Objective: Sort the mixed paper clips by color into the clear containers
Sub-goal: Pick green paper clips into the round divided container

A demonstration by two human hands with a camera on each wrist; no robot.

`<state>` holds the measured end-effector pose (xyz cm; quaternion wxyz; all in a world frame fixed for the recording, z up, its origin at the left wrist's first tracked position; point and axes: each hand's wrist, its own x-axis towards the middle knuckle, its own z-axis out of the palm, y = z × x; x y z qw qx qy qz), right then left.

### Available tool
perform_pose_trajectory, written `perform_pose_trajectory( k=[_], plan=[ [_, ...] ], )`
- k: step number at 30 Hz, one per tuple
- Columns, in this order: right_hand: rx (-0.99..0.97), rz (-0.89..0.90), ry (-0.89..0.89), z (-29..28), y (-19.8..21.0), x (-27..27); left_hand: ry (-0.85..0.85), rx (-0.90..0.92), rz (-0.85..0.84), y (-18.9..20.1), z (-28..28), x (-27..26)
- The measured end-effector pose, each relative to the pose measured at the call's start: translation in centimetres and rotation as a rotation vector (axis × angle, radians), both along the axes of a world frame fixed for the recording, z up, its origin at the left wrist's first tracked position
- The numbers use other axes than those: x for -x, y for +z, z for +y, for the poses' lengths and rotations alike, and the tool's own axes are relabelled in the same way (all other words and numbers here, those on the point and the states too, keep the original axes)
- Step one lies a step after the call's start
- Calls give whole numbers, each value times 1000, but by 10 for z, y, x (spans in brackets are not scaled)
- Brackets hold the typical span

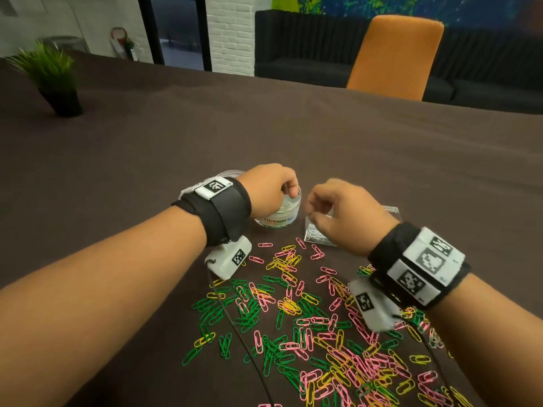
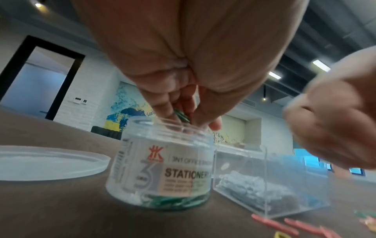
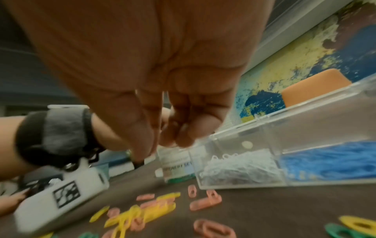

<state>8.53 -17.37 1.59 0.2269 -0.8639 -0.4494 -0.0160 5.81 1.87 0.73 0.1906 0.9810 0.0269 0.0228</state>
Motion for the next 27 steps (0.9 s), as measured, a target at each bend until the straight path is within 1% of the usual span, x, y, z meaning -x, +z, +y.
perform_pose_trajectory(
  k=[1,3,5,8,11,12,13,14,17,19,21,23,27],
  plan=[
    [69,41,40,-7,-1,7,-12,-31,-7,-3,0,1],
    [303,137,98,-17,-7,18,-35,-75,-52,-8,0,3],
    [476,177,112,-22,-18,25,-40,-107,-90,-9,0,6],
    [554,186,97,-26,-25,31,-10,-113,-149,-8,0,11],
    [544,178,115,-25,-26,35,29,-35,-267,-6,2,22],
    [538,170,134,-24,-26,36,29,-22,-273,-5,2,28],
    [542,158,153,-23,-28,38,12,-29,-227,-4,1,36],
    [545,142,168,-22,-30,40,-28,-45,-140,-4,-2,44],
    [551,96,163,-23,-33,42,-159,-117,184,-9,-15,72],
    [553,80,147,-24,-33,41,-197,-190,293,-15,-23,86],
    [543,67,141,-24,-34,43,-215,-270,302,-21,-27,91],
    [536,55,157,-24,-34,45,-218,-311,292,-24,-28,91],
    [546,113,165,-24,-30,48,-221,-380,280,-27,-30,90]
  ],
)
